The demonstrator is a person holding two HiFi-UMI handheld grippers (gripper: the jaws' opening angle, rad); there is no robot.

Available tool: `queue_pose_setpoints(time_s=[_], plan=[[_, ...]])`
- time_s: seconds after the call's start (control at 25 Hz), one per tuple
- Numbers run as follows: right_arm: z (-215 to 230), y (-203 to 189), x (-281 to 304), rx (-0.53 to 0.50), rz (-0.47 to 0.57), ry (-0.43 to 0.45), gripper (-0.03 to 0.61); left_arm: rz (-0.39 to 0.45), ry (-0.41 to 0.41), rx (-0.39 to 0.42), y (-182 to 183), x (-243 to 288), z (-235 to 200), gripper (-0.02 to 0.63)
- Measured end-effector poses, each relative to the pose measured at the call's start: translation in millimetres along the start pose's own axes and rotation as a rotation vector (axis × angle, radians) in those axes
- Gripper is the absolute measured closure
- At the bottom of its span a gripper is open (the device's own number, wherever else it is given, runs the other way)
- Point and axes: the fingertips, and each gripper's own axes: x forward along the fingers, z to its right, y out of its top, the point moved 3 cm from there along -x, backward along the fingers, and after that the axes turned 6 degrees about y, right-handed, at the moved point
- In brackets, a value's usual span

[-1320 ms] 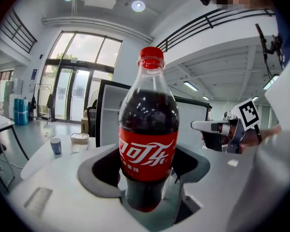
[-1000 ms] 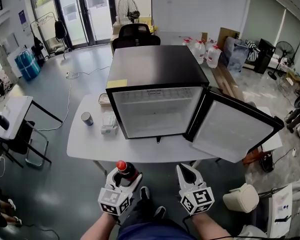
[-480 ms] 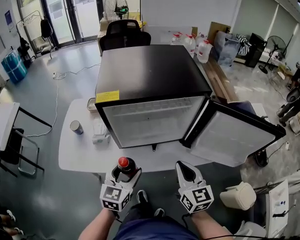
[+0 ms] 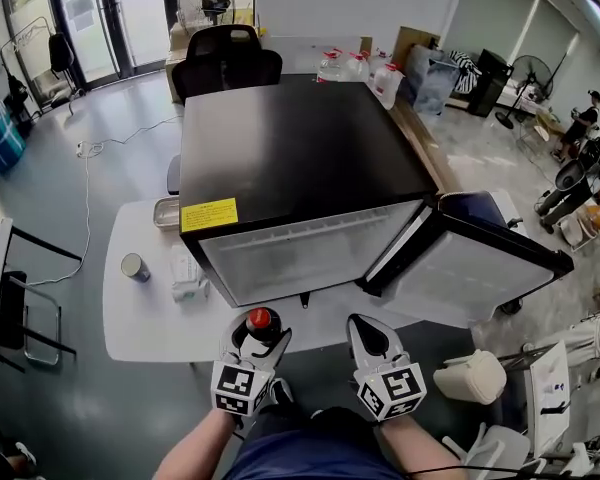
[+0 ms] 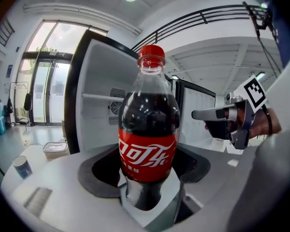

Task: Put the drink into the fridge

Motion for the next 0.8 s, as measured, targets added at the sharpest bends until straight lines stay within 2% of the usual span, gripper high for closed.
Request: queue_pose_setpoints(time_s=[0.24,0.44,0.64,0.8], plan=[[2.1,-8.7,11.3,0.011,-0.025,-0.015,0.572,-0.008,-0.037,0.031,-3.7,17.2,-1.5,0.296],[3.5,-15.5,22.0,0.023,-0.043,0.011,0.572,0.015,-0.041,0.046,-0.7,29.9,-0.1,0.296],[11.5,-18.0,27.4,0.032,-0.053,0.046,0.572,0.024,-0.016,0.053,0.8,49.8,0.3,0.296],[27.5,-16.3,26.4,0.046,-0.050,0.040,0.572,0.015,0.011,0.069,-5.3,72.3,-2.6,0.296]])
